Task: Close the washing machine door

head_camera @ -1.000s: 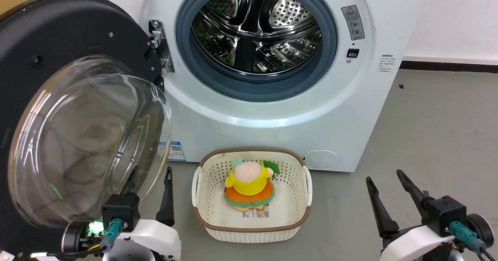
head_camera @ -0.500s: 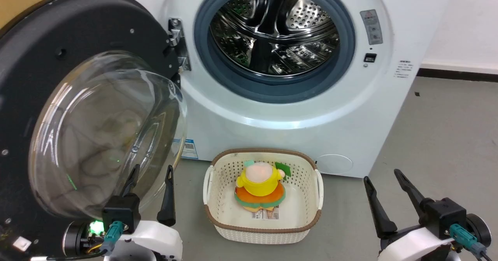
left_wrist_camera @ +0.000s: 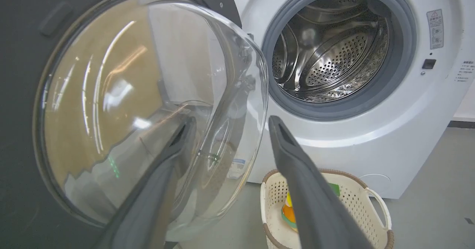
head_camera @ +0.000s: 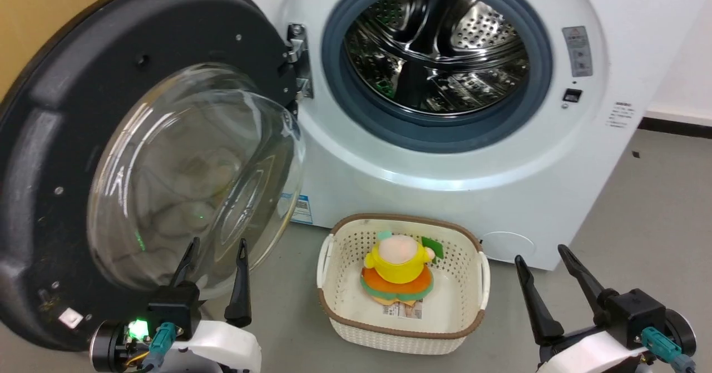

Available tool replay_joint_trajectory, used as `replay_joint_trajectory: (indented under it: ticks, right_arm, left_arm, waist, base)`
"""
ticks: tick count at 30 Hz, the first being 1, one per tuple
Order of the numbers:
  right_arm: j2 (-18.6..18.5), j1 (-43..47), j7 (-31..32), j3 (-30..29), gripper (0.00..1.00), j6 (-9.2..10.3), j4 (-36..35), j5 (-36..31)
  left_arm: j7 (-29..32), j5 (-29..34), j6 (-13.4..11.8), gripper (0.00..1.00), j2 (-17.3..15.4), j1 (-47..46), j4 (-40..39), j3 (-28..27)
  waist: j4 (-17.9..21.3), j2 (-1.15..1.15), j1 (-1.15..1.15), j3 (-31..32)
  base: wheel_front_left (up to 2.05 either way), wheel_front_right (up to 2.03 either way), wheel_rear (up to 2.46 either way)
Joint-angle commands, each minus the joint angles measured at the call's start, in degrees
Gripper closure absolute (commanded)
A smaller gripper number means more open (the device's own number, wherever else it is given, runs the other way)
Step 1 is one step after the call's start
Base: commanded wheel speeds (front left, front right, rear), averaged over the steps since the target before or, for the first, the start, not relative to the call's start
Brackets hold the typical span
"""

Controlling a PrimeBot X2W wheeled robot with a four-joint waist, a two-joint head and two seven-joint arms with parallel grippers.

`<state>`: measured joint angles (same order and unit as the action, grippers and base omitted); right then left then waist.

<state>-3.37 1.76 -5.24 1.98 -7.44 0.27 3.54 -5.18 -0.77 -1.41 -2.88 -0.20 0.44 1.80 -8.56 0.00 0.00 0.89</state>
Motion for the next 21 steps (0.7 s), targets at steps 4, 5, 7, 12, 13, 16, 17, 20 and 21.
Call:
replay_joint_trajectory:
  ticks: [4, 5, 7, 12, 13, 16, 17, 20, 21]
  right_arm:
    - [-0.32, 0.81, -0.95, 0.38, 0.00, -0.02, -0.15, 0.55]
    - [-0.35, 0.84, -1.07, 0.45, 0.00, -0.02, -0.14, 0.62]
    - [-0.38, 0.93, -1.31, 0.62, 0.00, -0.02, -0.09, 0.75]
    - [-0.52, 0.99, -1.91, 1.28, 0.00, -0.02, 0.03, 1.12]
    - [-0.58, 0.94, -2.03, 1.45, 0.00, -0.02, 0.08, 1.20]
    - [-0.81, 0.66, -2.39, 1.97, 0.00, -0.02, 0.27, 1.47]
    - [-0.89, 0.55, -2.51, 2.15, 0.00, -0.02, 0.35, 1.58]
    - [-1.10, 0.25, -2.86, 2.72, 0.00, -0.02, 0.59, 1.92]
    - [-1.17, 0.17, -2.98, 2.89, 0.00, -0.02, 0.66, 2.01]
  left_arm:
    - [-1.00, -0.57, -0.31, 0.00, -0.02, 0.89, -0.03, 0.18]
    - [-1.12, -0.58, -0.32, 0.00, -0.02, 0.91, -0.04, 0.19]
    - [-1.36, -0.60, -0.35, 0.00, -0.02, 0.97, -0.06, 0.23]
    - [-1.96, -0.66, -0.52, 0.00, -0.02, 1.18, -0.21, 0.16]
    - [-2.08, -0.69, -0.58, 0.00, -0.02, 1.25, -0.30, 0.14]
    - [-2.44, -0.76, -0.78, 0.00, -0.02, 1.48, -0.56, 0.08]
    - [-2.56, -0.77, -0.84, 0.00, -0.02, 1.55, -0.64, 0.06]
    - [-2.91, -0.80, -1.00, 0.00, -0.02, 1.76, -0.89, 0.01]
    - [-3.03, -0.81, -1.05, 0.00, -0.02, 1.84, -0.96, 0.01]
  waist:
    - [-1.93, 0.00, 0.00, 0.20]
    - [-2.32, 0.00, 0.00, 0.23]
    - [-3.09, 0.00, 0.00, 0.33]
    - [-4.80, 0.00, 0.00, 0.44]
    - [-5.06, 0.00, 0.00, 0.42]
    - [-5.83, 0.00, 0.00, 0.37]
    - [-6.08, 0.00, 0.00, 0.35]
    - [-6.81, 0.00, 0.00, 0.34]
    - [-7.06, 0.00, 0.00, 0.32]
  base:
    - [0.00, 0.00, 0.00]
    - [0.00, 0.00, 0.00]
    - [0.00, 0.00, 0.00]
    - [0.00, 0.00, 0.00]
    - [0.00, 0.00, 0.00]
    - [0.00, 0.00, 0.00]
    - [0.00, 0.00, 0.00]
    - [0.00, 0.00, 0.00]
    - [0.00, 0.00, 0.00]
